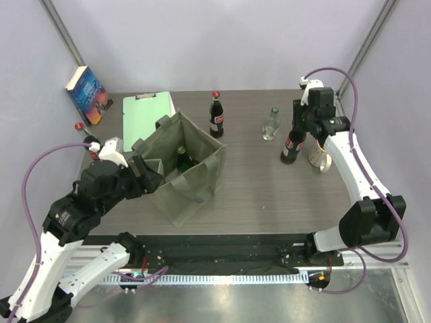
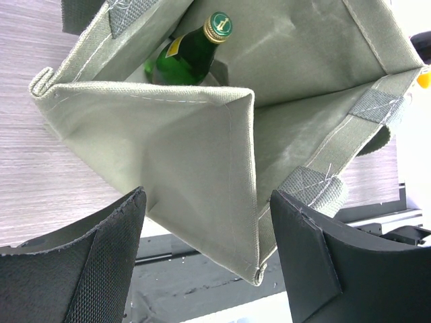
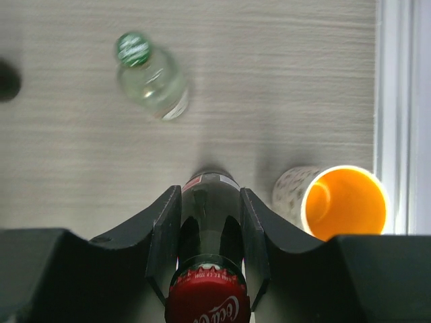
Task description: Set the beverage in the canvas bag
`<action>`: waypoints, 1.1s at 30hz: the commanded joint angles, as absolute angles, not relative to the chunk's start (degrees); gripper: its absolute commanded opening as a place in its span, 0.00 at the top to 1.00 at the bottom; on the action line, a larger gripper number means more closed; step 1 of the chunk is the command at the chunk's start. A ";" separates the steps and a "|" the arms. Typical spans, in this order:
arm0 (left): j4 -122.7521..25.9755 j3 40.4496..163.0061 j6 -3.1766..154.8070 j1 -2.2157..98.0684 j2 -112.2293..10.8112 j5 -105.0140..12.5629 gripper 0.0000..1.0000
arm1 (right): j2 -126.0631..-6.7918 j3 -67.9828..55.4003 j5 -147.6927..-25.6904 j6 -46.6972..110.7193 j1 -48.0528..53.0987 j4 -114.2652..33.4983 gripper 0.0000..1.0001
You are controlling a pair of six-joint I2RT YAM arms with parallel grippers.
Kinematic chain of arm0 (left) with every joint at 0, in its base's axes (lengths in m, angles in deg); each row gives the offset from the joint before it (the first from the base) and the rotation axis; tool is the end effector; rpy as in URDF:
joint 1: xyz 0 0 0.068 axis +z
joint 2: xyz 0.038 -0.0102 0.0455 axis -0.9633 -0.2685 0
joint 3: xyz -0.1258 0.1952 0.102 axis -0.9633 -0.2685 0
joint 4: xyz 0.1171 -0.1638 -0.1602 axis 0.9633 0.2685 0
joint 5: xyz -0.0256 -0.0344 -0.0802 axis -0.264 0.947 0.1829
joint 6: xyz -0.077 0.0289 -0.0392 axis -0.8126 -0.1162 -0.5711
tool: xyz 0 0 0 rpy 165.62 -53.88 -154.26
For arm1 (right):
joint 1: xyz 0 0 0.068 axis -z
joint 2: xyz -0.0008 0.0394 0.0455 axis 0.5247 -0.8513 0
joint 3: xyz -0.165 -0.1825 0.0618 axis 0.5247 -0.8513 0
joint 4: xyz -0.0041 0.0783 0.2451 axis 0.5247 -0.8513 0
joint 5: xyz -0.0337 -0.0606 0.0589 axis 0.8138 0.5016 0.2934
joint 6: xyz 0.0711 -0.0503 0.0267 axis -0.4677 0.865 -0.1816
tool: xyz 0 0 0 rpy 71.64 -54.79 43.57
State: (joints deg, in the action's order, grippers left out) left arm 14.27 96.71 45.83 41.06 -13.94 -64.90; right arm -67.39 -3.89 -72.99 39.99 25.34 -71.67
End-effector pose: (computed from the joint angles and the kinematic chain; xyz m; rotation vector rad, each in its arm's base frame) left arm 0.1274 -0.0662 0.3516 -0.2647 2.1591 -0.5746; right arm 0.3550 0.0307 0.3075 -0.0837 2.1923 -0.0657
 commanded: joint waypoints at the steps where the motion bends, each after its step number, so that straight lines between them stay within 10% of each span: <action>1: 12.60 96.71 45.47 40.85 -13.89 -64.07 0.25 | -59.44 -2.56 -72.29 38.91 19.88 -64.13 0.99; 20: 11.37 95.39 44.94 40.85 -14.59 -63.45 0.25 | -54.87 -12.93 -71.67 34.88 5.28 -56.05 0.98; 33: 12.07 95.48 44.94 40.85 -14.15 -63.98 0.25 | -53.02 -19.25 -76.85 35.22 5.19 -52.27 0.50</action>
State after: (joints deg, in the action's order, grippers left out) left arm 13.55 95.32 45.37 41.06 -14.33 -63.90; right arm -56.06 -18.53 -74.69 36.06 5.50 -59.47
